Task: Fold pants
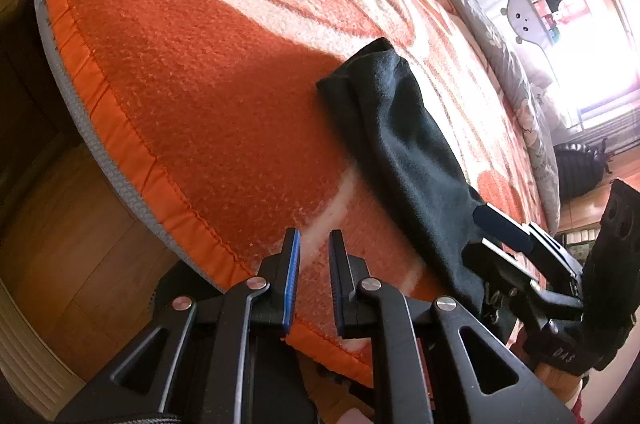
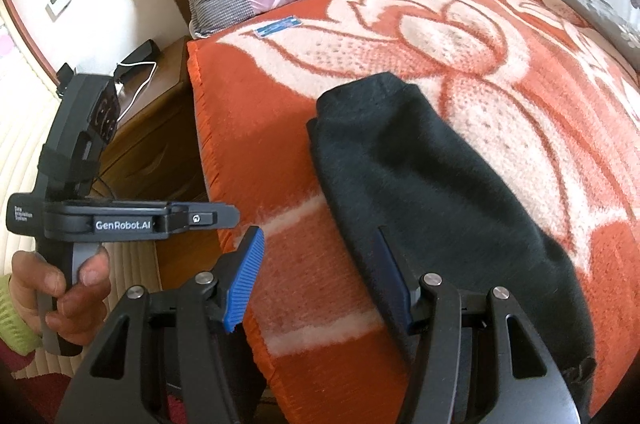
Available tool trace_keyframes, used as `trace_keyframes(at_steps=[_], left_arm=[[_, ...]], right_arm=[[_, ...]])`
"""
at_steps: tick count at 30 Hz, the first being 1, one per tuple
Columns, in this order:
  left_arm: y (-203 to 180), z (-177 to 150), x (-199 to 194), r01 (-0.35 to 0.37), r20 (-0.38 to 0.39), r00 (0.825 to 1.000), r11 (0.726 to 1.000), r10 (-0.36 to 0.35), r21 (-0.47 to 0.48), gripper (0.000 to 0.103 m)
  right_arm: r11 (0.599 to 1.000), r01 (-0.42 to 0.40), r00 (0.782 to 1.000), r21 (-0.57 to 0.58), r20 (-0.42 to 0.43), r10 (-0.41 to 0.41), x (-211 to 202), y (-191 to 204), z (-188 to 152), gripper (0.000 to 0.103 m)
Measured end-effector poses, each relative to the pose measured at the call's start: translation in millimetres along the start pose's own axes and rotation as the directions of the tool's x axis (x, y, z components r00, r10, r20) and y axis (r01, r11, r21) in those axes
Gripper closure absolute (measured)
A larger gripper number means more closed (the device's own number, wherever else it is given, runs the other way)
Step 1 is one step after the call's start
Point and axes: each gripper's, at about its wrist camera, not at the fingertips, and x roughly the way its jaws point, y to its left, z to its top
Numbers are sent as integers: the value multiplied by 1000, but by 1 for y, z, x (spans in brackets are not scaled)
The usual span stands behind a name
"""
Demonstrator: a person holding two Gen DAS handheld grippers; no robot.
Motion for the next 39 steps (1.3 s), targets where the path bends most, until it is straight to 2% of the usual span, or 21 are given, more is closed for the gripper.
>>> trace_keyframes(at_steps=[13,27,39], left_arm=[[-5,6,4,10,1,1000,1000,-10,-9,91],[7,3,7,-13,-5,1000,999,13,-47,91],[19,4,12,-22,-8,1000,996,22,-85,91]], right_arm=[[1000,20,1000,1,-1,-20,7,-19,26,45],[999,-35,999,-41,-17,34,25,1,37,45],[998,-51,998,-38,-39,49,39,-2,44,45]])
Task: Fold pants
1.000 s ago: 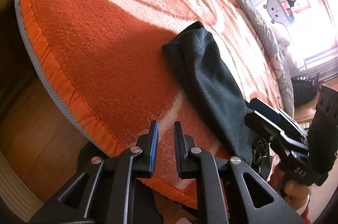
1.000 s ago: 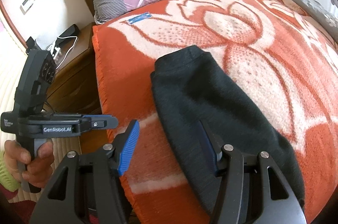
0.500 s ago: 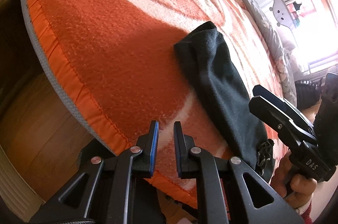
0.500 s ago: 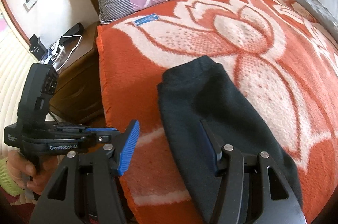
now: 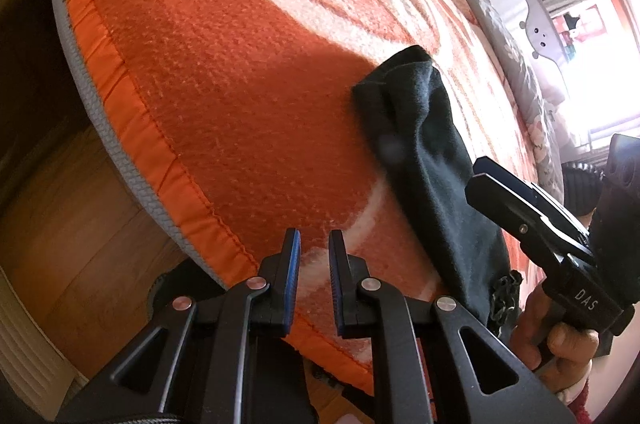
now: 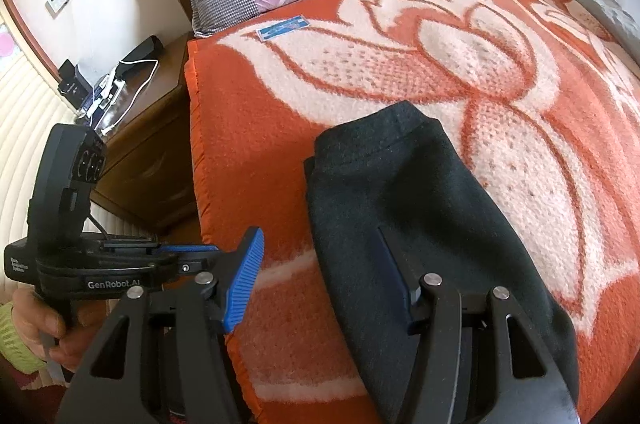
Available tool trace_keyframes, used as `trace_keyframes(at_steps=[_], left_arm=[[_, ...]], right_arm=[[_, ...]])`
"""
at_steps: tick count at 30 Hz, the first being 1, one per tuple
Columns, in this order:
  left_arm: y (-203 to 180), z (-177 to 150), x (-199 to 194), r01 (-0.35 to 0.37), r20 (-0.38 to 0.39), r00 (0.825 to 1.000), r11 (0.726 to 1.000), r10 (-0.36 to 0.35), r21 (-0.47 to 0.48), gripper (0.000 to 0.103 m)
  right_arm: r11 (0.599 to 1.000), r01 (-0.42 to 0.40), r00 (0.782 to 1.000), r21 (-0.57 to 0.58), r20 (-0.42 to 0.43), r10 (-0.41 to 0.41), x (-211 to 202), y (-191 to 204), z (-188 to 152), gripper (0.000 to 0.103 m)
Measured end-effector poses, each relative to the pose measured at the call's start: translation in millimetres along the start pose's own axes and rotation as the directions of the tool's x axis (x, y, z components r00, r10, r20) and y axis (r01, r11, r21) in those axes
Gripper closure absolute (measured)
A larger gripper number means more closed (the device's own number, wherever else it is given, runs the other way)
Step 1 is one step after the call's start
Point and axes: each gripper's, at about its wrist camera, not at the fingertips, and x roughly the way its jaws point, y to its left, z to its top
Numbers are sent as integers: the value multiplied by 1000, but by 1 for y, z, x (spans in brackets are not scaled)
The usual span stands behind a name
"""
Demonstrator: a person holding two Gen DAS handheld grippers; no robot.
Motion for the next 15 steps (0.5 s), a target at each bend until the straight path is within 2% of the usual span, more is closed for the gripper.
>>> trace_keyframes(at_steps=[15], left_arm=[[-5,4,-3,14,20,1000,1000,-14,-7,91]], right_arm=[[1000,-4,1000,0,8,4,0,-8,9,45]])
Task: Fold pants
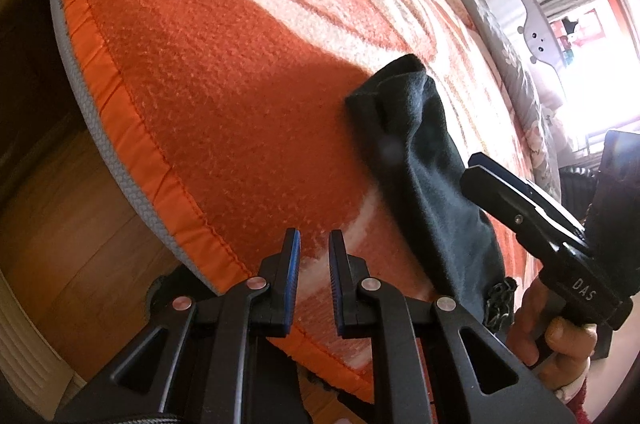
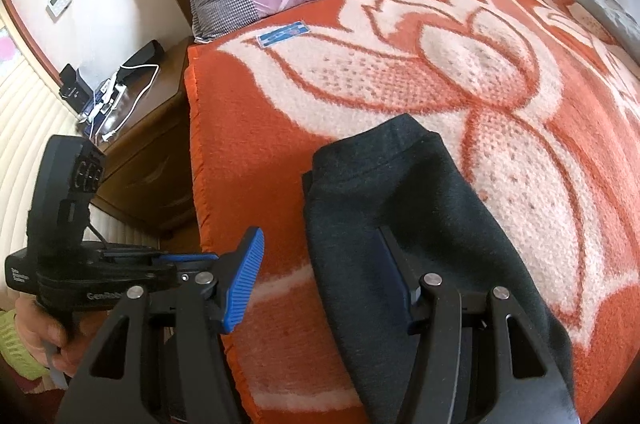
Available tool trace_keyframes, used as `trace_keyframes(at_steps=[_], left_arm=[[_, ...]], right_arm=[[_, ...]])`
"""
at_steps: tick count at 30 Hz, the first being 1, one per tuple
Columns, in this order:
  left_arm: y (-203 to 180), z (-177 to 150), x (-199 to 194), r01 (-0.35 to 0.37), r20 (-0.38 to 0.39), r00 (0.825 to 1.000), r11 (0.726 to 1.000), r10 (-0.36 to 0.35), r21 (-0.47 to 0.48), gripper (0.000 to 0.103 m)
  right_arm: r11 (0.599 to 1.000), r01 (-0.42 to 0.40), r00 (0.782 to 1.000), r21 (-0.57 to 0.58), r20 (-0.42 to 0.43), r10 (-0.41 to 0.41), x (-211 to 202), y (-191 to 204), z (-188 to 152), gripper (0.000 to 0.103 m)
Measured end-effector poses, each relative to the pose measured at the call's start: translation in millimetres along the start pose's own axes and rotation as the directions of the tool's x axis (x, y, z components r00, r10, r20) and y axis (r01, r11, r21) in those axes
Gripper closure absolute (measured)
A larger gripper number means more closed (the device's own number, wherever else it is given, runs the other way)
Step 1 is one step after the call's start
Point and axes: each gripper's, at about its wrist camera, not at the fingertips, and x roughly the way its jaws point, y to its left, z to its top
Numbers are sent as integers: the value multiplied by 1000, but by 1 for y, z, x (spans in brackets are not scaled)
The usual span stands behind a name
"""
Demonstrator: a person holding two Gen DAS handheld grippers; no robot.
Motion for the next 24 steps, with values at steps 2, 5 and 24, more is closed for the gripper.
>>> trace_keyframes(at_steps=[2,5,24], left_arm=[[-3,1,-2,10,8,1000,1000,-10,2,91],[-8,3,-2,21,14,1000,1000,-21,5,91],[-40,17,27,88,-13,996,996,-88,-7,64]], right_arm=[[1000,8,1000,-1,-1,-8,-1,-3,2,45],[1000,21,1000,-4,2,-21,-3,-11,5,45],[991,108,994,73,-24,-106,0,-81,26,45]])
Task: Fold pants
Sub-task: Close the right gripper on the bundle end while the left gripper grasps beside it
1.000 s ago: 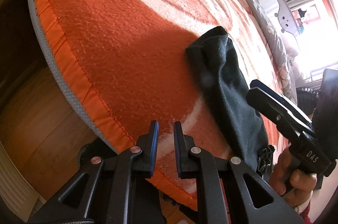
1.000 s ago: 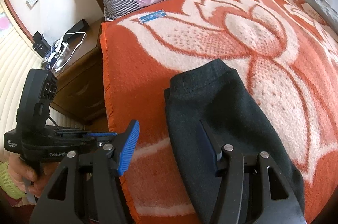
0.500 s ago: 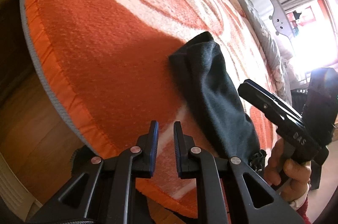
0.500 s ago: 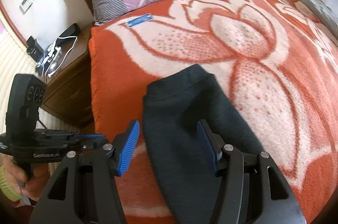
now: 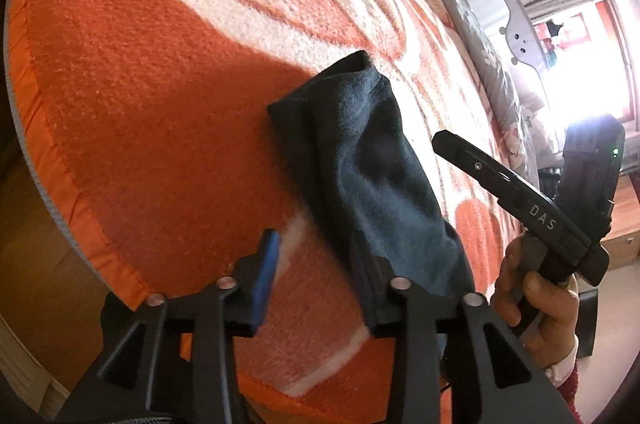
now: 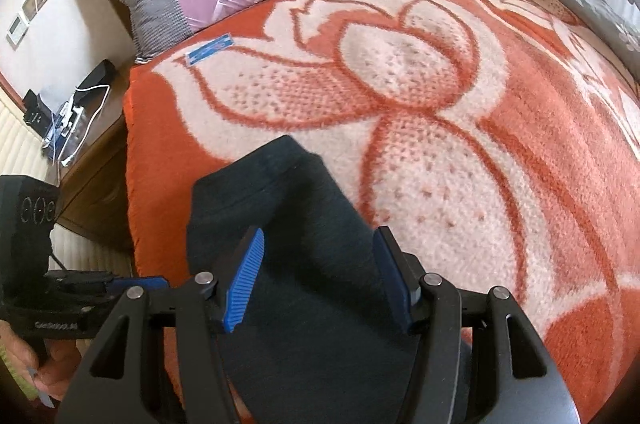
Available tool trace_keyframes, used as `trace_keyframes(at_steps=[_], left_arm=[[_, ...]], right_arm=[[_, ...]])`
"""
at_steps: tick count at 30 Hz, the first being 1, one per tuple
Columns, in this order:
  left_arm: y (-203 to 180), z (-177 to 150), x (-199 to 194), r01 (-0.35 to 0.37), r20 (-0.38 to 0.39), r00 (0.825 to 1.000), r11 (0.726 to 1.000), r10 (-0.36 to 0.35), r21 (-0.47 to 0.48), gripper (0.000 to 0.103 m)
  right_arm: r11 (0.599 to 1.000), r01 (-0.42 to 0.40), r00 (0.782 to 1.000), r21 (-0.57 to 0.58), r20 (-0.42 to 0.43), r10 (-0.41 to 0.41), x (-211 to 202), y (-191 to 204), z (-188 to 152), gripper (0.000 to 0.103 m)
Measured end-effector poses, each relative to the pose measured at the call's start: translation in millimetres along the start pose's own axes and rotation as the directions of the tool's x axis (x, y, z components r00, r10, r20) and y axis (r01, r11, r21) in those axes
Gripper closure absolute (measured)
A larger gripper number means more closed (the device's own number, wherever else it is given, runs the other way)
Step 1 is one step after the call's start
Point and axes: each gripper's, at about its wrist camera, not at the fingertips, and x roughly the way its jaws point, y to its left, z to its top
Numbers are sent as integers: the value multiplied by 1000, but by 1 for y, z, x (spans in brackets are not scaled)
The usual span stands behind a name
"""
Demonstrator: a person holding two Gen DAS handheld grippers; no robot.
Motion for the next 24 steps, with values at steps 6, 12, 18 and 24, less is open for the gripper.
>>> trace_keyframes(at_steps=[6,12,18,24], left_arm=[[-6,9,9,7,5,1000,1000,-7,-29,55],[-9,22,25,-5,6,1000,998,6,-57,51],[-9,27,37,-20,4,1000,998,21,-68,51],[0,30,43,-6,8,1000,996,7,-87,51]], right_arm=[[1000,6,1000,-22,-26,-6,15,-5,13,45],[999,-5,999,-47,-54,3,32,-8,28,45],[999,-40,994,-30,-100,36,52,-16,35,45],[992,-120,984,-32,-137,115,62,-14,34,45]])
